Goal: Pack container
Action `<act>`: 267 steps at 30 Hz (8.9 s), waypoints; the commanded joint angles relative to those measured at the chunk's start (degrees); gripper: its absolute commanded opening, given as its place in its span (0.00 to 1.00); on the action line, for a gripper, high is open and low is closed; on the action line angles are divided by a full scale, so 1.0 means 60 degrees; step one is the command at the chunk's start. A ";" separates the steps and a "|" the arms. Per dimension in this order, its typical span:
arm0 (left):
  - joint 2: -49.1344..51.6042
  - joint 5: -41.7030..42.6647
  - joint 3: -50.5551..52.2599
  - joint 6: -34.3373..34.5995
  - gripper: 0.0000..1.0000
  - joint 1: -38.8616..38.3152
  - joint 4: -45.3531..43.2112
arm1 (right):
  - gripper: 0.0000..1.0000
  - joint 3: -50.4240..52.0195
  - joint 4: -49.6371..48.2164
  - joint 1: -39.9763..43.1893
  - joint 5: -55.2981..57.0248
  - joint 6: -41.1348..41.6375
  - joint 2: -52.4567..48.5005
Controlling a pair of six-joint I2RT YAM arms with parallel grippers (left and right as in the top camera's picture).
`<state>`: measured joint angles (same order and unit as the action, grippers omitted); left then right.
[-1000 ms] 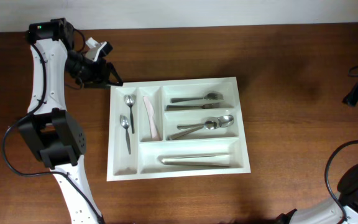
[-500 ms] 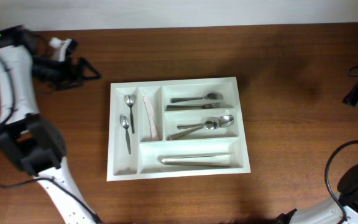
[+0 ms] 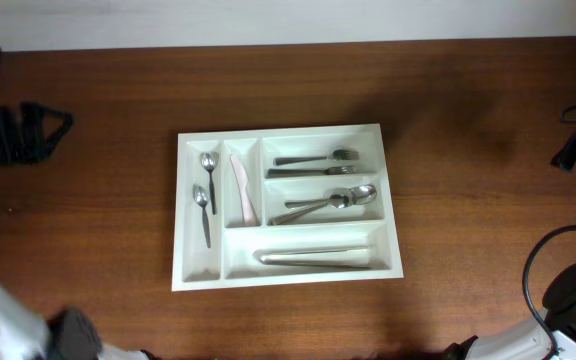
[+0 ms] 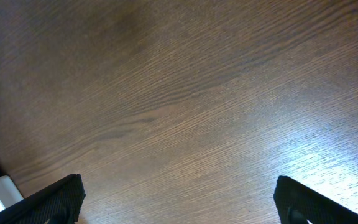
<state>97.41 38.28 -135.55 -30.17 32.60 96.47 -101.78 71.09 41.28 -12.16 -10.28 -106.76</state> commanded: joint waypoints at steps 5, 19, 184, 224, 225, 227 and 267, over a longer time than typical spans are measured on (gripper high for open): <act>-0.3122 -0.0266 0.0987 0.0597 0.99 0.0051 0.0036 | 0.99 0.0051 -0.0004 -0.0007 -0.0120 0.0047 0.0211; -0.8521 -0.0029 0.6692 0.2619 0.99 0.0051 -0.0270 | 0.99 0.0051 -0.0004 -0.0007 -0.0120 0.0047 0.0208; -1.6185 -0.6313 2.2509 0.4874 0.99 -0.5333 -1.5293 | 0.99 0.1712 -0.5391 -0.2718 -0.0550 0.0051 0.4870; -1.6185 -0.6313 2.2509 0.4878 0.99 -0.5333 -1.5293 | 0.99 1.3857 -1.0477 -0.7566 0.1322 0.0047 1.7555; -1.6185 -0.6313 2.2509 0.4874 0.99 -0.5333 -1.5293 | 0.99 1.3923 -1.0477 -0.7566 0.1319 0.0047 1.7606; -1.6185 -0.6313 2.2509 0.4878 0.99 -0.5333 -1.5293 | 0.99 1.4080 -1.0477 -0.7566 0.1322 0.0047 1.7766; -1.6185 -0.6313 2.2509 0.4878 0.99 -0.5333 -1.5293 | 0.99 1.6626 -1.0597 -0.7566 0.0707 0.0051 1.7762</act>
<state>0.78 -0.23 -0.86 -0.05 0.43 4.67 -2.61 7.68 -3.49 -7.16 -10.28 -0.84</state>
